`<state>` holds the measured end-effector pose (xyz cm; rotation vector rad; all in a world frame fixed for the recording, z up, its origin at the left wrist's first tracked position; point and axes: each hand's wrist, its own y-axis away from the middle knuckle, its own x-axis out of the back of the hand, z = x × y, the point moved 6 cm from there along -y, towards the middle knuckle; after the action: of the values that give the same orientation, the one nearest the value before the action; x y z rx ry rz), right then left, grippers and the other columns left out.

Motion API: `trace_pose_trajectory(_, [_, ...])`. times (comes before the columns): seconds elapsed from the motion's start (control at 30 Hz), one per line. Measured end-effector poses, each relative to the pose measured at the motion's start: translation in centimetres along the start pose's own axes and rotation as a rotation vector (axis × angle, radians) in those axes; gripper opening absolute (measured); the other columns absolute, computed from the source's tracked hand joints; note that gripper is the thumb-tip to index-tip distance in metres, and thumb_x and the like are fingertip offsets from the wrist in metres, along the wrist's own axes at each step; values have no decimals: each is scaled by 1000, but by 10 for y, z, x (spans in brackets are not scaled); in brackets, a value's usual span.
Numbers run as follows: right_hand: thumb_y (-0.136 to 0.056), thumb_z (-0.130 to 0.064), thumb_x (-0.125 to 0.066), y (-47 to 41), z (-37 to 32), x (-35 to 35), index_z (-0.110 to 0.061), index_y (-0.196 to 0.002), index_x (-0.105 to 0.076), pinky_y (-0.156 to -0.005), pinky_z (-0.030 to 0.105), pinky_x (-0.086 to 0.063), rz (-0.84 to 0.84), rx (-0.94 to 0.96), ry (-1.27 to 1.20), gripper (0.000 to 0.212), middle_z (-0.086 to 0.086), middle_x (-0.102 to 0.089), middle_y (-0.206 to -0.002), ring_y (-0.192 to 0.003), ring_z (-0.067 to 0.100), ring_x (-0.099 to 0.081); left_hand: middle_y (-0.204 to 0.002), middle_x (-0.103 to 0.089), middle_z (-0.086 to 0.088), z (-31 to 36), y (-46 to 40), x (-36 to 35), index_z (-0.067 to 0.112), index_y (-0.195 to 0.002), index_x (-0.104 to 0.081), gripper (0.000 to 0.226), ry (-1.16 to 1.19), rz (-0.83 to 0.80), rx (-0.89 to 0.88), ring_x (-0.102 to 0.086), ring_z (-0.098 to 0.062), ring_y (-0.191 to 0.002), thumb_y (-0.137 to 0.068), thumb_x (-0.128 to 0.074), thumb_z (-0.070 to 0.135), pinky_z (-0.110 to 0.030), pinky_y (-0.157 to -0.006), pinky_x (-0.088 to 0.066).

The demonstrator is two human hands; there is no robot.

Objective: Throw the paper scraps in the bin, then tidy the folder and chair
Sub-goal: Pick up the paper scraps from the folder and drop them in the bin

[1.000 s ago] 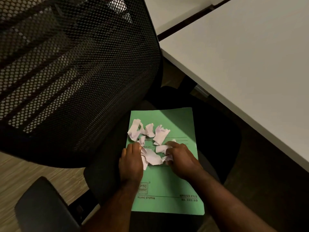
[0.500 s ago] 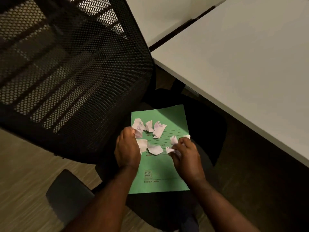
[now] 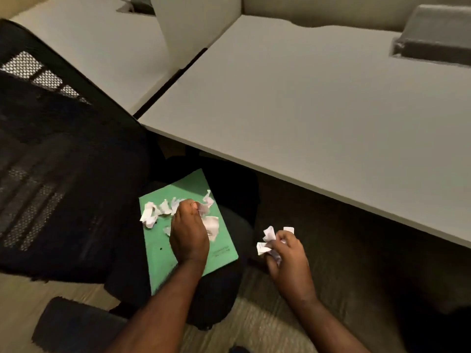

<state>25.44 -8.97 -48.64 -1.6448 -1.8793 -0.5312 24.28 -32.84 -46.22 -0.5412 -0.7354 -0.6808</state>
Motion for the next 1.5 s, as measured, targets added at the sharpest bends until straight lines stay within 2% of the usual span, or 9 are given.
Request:
trace_pose_trajectory(0.2, [-71, 5, -74, 47, 72, 86, -12, -90, -70, -72, 21, -38, 151, -127, 30, 25, -3, -56, -93, -81, 20, -54, -90, -62, -2, 90, 95, -56, 24, -91, -49, 15, 80, -144, -114, -55, -28, -83, -97, -37, 27, -29, -65, -30])
trace_pose_trajectory(0.37, [-67, 6, -75, 111, 145, 162, -11, -94, -70, -70, 26, -40, 288, -272, 55, 32, -1, -57, -92, -80, 22, -54, -95, -65, -5, 168, 209, -97, 16, -96, -56, 21, 169, -273, -274, -58, -28, -86, -96, -38, 27, -36, -67, -42])
trace_pose_trajectory(0.63, [-73, 2, -72, 237, 268, 298, -9, -93, -70, -74, 36, -48, 462, -495, 95, 23, 4, -57, -93, -84, 26, -56, -89, -57, 4, 278, 387, -171, 27, -94, -48, 15, 224, -482, -480, -54, -22, -81, -98, -35, 31, -32, -61, -38])
trace_pose_trajectory(0.73, [-73, -1, -73, 280, 306, 333, -8, -93, -70, -79, 33, -47, 518, -580, 119, 21, 4, -57, -97, -90, 24, -56, -92, -60, 2, 312, 453, -194, 26, -96, -49, 22, 222, -556, -565, -54, -20, -81, -96, -30, 37, -31, -61, -37])
trace_pose_trajectory(0.83, [-71, 2, -74, 313, 339, 357, -6, -92, -70, -82, 30, -44, 554, -642, 113, 23, 7, -58, -99, -93, 27, -56, -93, -62, 0, 339, 511, -215, 22, -96, -52, 18, 230, -636, -639, -55, -22, -83, -97, -35, 30, -31, -63, -37])
trace_pose_trajectory(1.13, [-67, 3, -68, 337, 425, 394, -5, -79, -68, -74, 39, -48, 475, -654, 138, 15, 12, -56, -96, -86, 33, -54, -93, -59, -1, 379, 621, -285, 22, -90, -48, 19, 74, -917, -769, -55, -25, -87, -98, -35, 34, -39, -68, -43])
trace_pose_trajectory(1.27, [-68, -3, -68, 336, 458, 398, -6, -85, -68, -70, 36, -48, 391, -688, 190, 17, 8, -52, -96, -87, 30, -53, -102, -58, -9, 385, 644, -313, 13, -97, -52, 18, 21, -1009, -781, -55, -29, -95, -98, -38, 25, -43, -78, -44])
trace_pose_trajectory(1.4, [-74, -8, -70, 332, 478, 401, -14, -100, -67, -81, 35, -47, 367, -695, 149, 27, 6, -50, -113, -102, 27, -53, -109, -56, -15, 386, 654, -334, 8, -106, -56, 19, 58, -1108, -680, -54, -30, -99, -98, -44, 21, -34, -80, -38])
trace_pose_trajectory(1.5, [-78, -7, -70, 331, 486, 399, -18, -118, -60, -101, 35, -41, 318, -710, 101, 43, 8, -40, -144, -130, 27, -41, -118, -55, -14, 384, 658, -345, 8, -118, -56, 25, 69, -1185, -670, -53, -27, -106, -97, -46, 19, -28, -83, -36])
